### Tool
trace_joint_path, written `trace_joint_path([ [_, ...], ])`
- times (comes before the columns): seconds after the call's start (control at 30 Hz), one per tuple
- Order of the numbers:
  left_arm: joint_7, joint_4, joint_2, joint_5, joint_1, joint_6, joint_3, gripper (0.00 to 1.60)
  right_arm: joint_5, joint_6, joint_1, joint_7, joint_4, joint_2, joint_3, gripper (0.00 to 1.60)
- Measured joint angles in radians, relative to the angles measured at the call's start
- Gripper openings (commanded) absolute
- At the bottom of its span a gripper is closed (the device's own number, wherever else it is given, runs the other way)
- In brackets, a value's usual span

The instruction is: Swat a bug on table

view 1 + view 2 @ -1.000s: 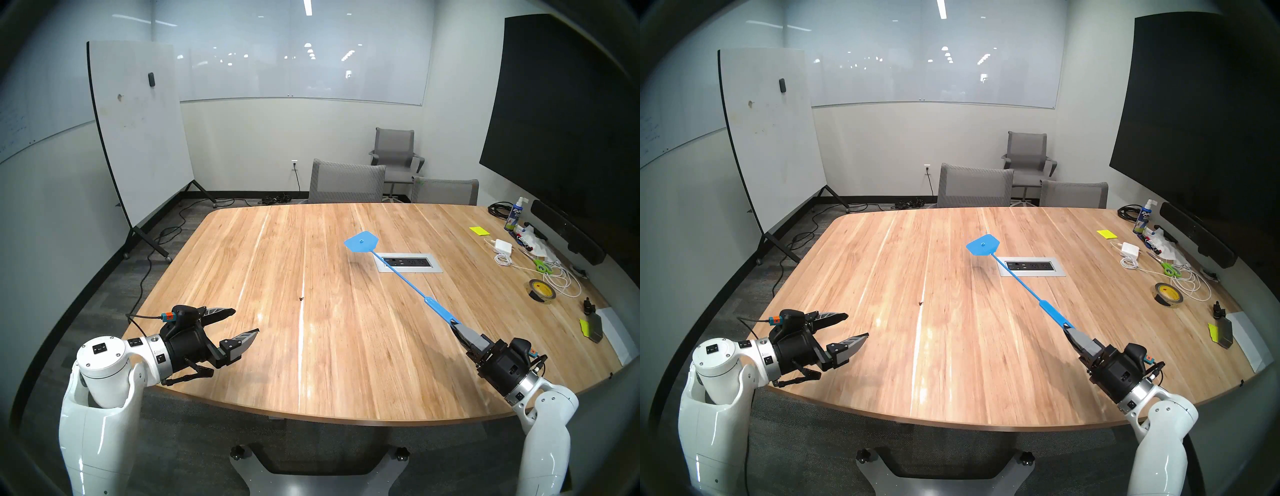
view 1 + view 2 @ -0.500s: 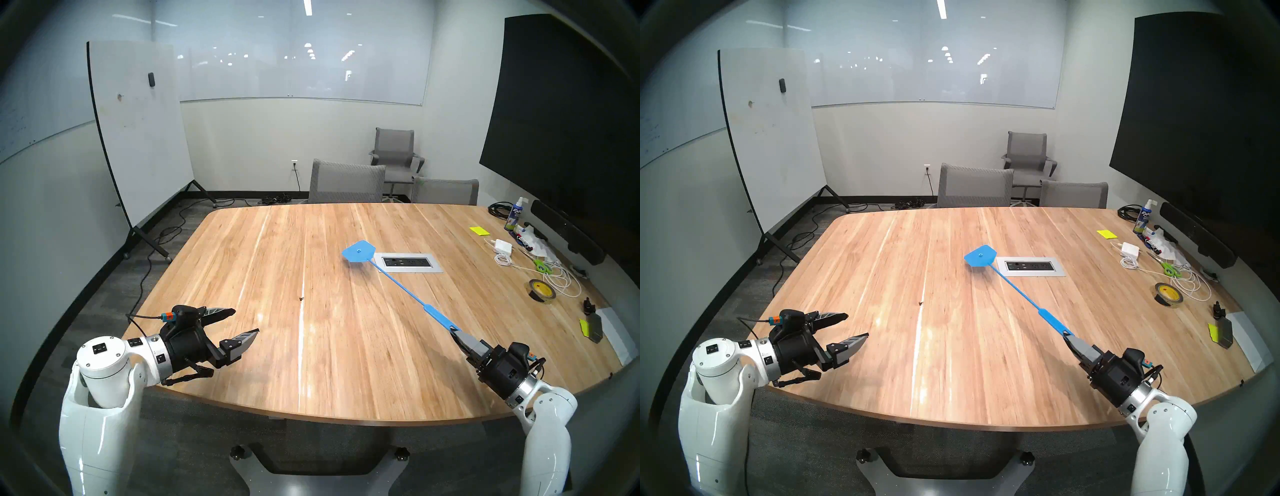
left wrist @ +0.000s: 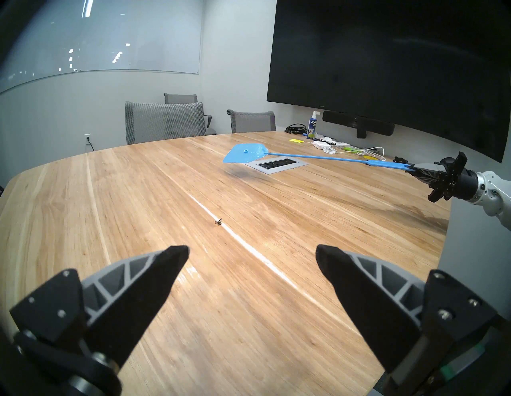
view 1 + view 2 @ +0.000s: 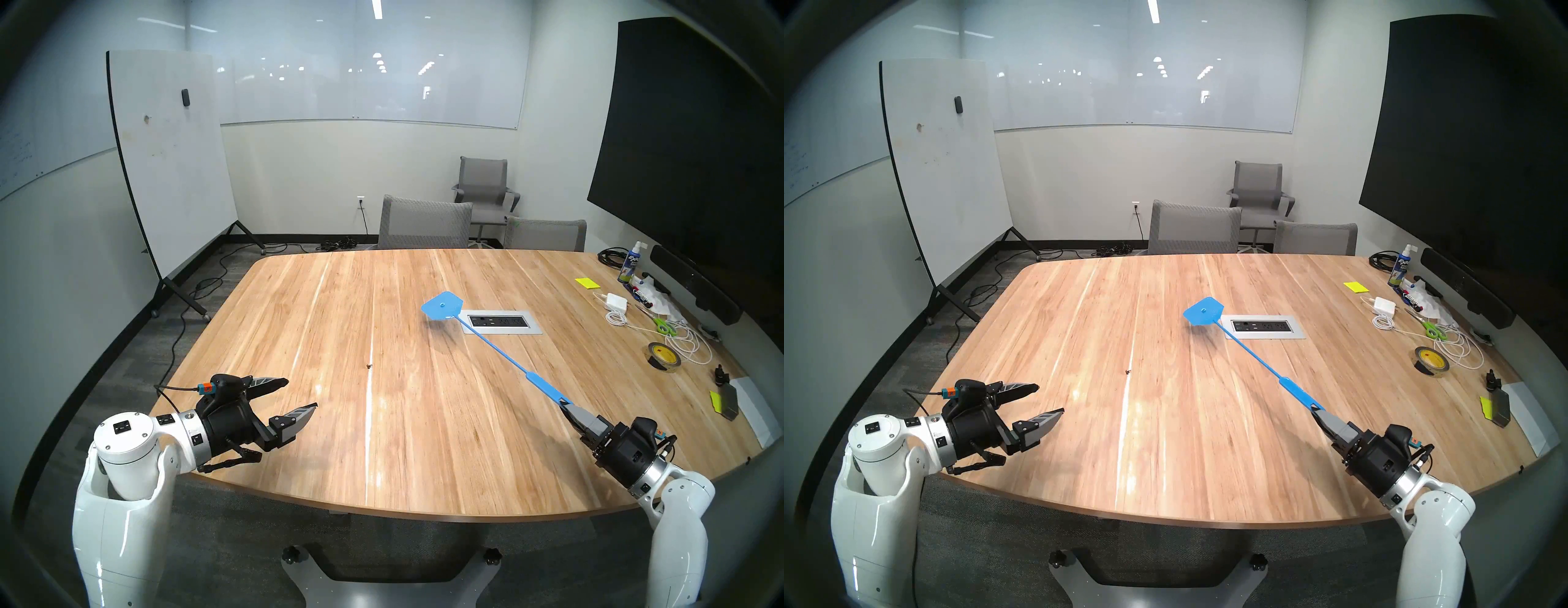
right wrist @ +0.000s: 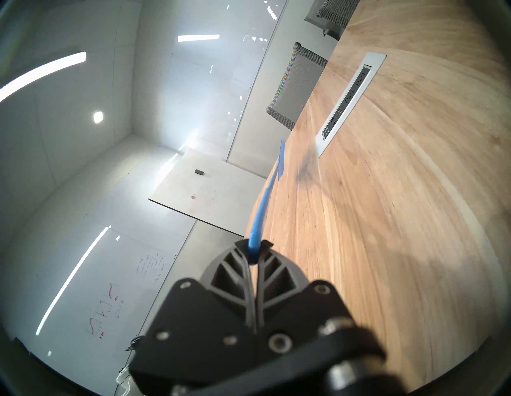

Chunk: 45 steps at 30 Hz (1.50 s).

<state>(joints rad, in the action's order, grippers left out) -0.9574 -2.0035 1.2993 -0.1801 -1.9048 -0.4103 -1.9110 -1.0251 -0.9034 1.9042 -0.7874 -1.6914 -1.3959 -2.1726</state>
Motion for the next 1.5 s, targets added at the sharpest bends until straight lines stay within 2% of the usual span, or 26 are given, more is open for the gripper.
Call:
trace_joint_path([
  [0.47, -0.001, 0.000, 0.001, 0.002, 0.000, 0.000, -0.001, 1.60, 0.038, 0.011, 0.068, -0.074, -0.002, 0.033, 0.037, 0.00],
  [0.83, -0.002, 0.000, 0.002, 0.003, 0.001, 0.000, -0.001, 1.60, 0.076, 0.050, 0.115, -0.134, 0.003, 0.057, 0.024, 0.00],
  [1.5, -0.004, 0.000, 0.004, 0.005, 0.001, -0.001, -0.002, 1.60, 0.163, 0.120, 0.246, -0.190, -0.096, 0.024, 0.044, 0.00],
])
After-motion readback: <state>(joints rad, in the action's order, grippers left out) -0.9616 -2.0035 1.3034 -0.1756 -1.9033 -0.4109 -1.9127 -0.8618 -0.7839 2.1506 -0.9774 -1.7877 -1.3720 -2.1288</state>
